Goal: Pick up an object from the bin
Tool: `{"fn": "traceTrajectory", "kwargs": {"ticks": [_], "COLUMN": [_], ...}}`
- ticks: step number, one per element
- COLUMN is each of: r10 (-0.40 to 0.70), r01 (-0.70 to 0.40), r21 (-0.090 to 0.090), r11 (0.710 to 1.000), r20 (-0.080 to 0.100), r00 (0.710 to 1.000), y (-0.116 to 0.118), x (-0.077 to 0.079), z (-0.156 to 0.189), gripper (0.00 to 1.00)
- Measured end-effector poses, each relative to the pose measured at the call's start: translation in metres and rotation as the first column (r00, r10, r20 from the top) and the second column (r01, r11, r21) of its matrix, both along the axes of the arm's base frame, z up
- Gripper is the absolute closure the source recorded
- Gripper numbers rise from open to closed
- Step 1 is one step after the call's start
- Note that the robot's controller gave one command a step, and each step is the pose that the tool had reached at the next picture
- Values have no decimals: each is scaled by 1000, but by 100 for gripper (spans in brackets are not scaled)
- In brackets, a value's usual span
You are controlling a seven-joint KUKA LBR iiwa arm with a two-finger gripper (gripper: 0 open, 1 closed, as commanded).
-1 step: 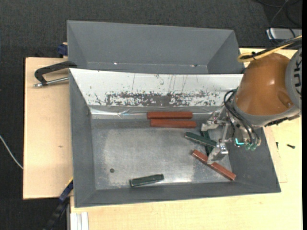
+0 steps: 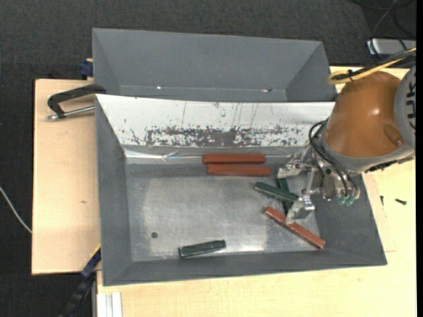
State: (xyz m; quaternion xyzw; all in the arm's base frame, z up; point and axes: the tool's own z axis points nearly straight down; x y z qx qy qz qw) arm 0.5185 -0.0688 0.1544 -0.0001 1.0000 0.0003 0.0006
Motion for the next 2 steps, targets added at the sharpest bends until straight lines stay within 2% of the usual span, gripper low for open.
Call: {"fn": "traceTrajectory", "kwargs": {"ticks": [1, 2], "r10": [-309, -372], "r01": [309, 372], "r21": [2, 0], "r11": [951, 928], "r20": [5, 1], "r00": [951, 928], "y": [-28, -16], "x": [-12, 24], "z": [-51, -39], "gripper": [0, 0]}}
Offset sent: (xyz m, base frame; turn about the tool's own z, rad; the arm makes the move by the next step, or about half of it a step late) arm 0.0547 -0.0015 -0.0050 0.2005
